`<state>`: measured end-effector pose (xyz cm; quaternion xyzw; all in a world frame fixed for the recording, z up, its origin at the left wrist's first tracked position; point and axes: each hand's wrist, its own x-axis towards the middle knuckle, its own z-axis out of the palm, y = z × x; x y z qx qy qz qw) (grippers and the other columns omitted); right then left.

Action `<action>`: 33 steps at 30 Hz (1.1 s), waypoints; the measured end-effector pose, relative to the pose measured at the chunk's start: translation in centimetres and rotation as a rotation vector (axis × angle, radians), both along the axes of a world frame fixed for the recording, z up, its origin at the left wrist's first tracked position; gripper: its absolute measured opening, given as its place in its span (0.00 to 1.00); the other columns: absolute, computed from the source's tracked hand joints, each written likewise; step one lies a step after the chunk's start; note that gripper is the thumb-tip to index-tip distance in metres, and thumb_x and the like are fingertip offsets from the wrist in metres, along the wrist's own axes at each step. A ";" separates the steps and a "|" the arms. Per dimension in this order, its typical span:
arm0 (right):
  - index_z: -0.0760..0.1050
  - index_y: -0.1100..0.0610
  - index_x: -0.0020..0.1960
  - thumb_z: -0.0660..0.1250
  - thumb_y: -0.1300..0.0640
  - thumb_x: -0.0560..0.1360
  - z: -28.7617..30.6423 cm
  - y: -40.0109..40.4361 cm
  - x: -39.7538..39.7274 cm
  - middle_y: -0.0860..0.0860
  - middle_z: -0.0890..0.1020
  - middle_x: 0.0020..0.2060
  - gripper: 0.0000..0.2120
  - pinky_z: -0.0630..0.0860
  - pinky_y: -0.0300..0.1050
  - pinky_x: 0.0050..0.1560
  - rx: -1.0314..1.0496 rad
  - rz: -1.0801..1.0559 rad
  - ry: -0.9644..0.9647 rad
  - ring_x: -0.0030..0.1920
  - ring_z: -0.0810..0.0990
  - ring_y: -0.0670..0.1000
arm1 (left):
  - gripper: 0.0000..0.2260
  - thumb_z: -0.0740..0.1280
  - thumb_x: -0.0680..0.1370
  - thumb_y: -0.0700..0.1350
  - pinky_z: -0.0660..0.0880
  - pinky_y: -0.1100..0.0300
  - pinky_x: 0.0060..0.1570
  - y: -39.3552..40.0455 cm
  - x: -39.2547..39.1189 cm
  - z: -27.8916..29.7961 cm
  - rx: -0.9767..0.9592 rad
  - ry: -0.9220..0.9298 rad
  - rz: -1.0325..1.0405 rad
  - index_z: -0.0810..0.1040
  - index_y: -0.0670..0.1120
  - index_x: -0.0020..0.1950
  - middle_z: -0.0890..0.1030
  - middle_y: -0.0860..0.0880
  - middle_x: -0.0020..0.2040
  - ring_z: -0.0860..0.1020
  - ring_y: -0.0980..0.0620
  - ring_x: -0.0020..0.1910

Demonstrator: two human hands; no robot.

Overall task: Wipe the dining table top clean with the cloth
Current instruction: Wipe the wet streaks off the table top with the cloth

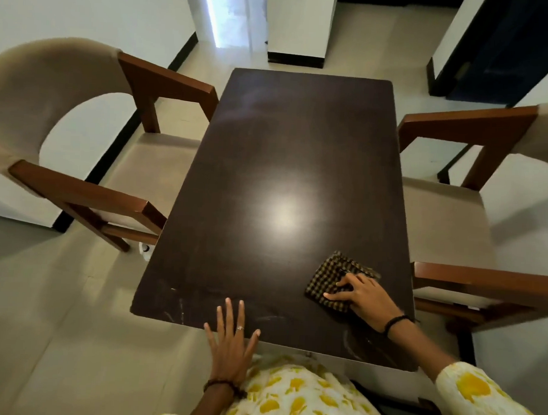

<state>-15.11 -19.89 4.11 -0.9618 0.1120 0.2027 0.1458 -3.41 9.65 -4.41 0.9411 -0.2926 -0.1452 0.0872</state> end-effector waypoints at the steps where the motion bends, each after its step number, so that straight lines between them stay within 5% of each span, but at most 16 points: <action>1: 0.65 0.37 0.68 0.60 0.59 0.78 0.0 -0.4 -0.5 0.48 0.67 0.66 0.25 0.61 0.46 0.65 -0.004 -0.027 -0.002 0.67 0.65 0.52 | 0.29 0.42 0.78 0.63 0.39 0.45 0.66 -0.1 -0.1 0.0 0.004 0.005 0.005 0.48 0.50 0.75 0.42 0.50 0.76 0.42 0.51 0.74; 8: 0.70 0.42 0.66 0.61 0.59 0.77 -0.5 1.3 -0.1 0.52 0.71 0.60 0.21 0.67 0.49 0.58 0.046 -0.084 -0.127 0.61 0.70 0.55 | 0.29 0.44 0.78 0.62 0.42 0.45 0.67 -5.7 -4.1 2.6 0.001 -0.029 -0.293 0.51 0.49 0.75 0.50 0.48 0.75 0.46 0.50 0.74; 14: 0.73 0.41 0.64 0.62 0.60 0.76 -0.4 0.0 -4.8 0.52 0.74 0.60 0.21 0.68 0.49 0.59 0.072 -0.155 -0.175 0.61 0.72 0.54 | 0.33 0.56 0.73 0.60 0.44 0.45 0.67 -9.5 -6.8 1.8 0.023 -0.059 -0.563 0.51 0.50 0.75 0.45 0.51 0.76 0.47 0.51 0.74; 25: 0.73 0.47 0.65 0.65 0.52 0.74 -0.4 -0.3 -10.6 0.47 0.70 0.49 0.18 0.68 0.39 0.46 0.138 -0.770 -0.198 0.53 0.75 0.51 | 0.28 0.45 0.78 0.63 0.44 0.45 0.68 -9.0 -5.5 1.0 0.043 0.007 -0.650 0.52 0.53 0.75 0.46 0.54 0.76 0.47 0.53 0.74; 33: 0.75 0.53 0.51 0.73 0.54 0.68 -1.5 3.1 -12.1 0.49 0.74 0.41 0.14 0.66 0.39 0.41 0.313 -1.210 -0.289 0.41 0.73 0.48 | 0.28 0.44 0.78 0.63 0.42 0.45 0.68 -9.1 -5.4 1.1 0.033 -0.002 -0.674 0.52 0.52 0.75 0.45 0.54 0.76 0.45 0.53 0.74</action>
